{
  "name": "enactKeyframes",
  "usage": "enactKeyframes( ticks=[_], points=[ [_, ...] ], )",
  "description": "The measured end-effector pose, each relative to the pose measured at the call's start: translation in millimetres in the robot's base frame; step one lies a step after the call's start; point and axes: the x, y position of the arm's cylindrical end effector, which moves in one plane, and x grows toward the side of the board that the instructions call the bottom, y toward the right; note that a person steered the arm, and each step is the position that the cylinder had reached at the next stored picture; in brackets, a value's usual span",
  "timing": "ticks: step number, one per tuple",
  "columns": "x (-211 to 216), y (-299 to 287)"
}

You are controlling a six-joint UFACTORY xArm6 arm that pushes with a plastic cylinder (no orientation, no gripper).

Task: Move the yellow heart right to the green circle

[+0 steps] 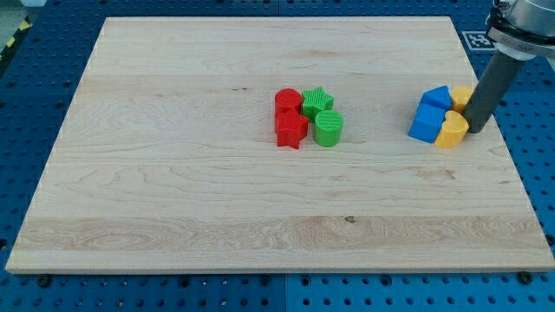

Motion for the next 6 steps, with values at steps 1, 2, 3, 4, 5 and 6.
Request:
enactKeyframes(
  ticks=[1, 2, 3, 4, 5, 6],
  points=[
    [0, -9],
    [0, -19],
    [1, -28],
    [13, -21],
    [21, 0],
    [31, -7]
  ],
)
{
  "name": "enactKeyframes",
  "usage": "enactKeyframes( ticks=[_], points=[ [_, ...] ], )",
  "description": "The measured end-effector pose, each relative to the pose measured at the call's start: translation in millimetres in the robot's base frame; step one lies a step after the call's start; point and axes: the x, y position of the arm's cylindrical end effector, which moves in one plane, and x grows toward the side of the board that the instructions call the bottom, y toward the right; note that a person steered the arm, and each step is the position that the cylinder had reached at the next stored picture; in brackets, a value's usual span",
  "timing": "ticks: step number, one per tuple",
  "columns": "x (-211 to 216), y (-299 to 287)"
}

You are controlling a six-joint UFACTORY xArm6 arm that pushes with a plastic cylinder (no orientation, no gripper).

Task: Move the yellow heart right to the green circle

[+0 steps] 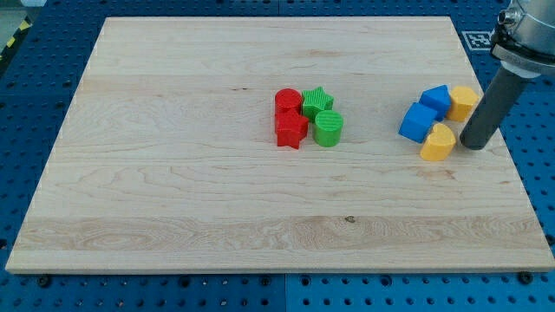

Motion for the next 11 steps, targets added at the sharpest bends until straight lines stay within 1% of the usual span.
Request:
enactKeyframes(
  ticks=[4, 5, 6, 7, 8, 11],
  points=[
    [3, -67],
    [10, -56],
    [44, -42],
    [65, -70],
    [40, -76],
    [22, -93]
  ],
)
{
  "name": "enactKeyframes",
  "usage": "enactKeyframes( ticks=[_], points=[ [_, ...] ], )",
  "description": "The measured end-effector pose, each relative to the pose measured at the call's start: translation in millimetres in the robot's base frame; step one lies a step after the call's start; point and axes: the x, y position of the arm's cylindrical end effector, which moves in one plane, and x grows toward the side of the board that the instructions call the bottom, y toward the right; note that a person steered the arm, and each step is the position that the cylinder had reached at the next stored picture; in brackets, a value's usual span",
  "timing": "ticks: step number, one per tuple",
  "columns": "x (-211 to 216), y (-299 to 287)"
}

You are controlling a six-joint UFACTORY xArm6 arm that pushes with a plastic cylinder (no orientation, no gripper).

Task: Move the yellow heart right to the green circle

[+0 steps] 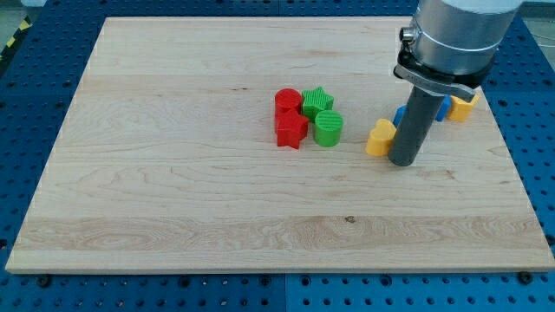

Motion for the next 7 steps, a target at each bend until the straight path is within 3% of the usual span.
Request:
enactKeyframes(
  ticks=[1, 2, 4, 7],
  points=[
    [12, 3],
    [-7, 23],
    [-9, -20],
    [-9, -8]
  ],
)
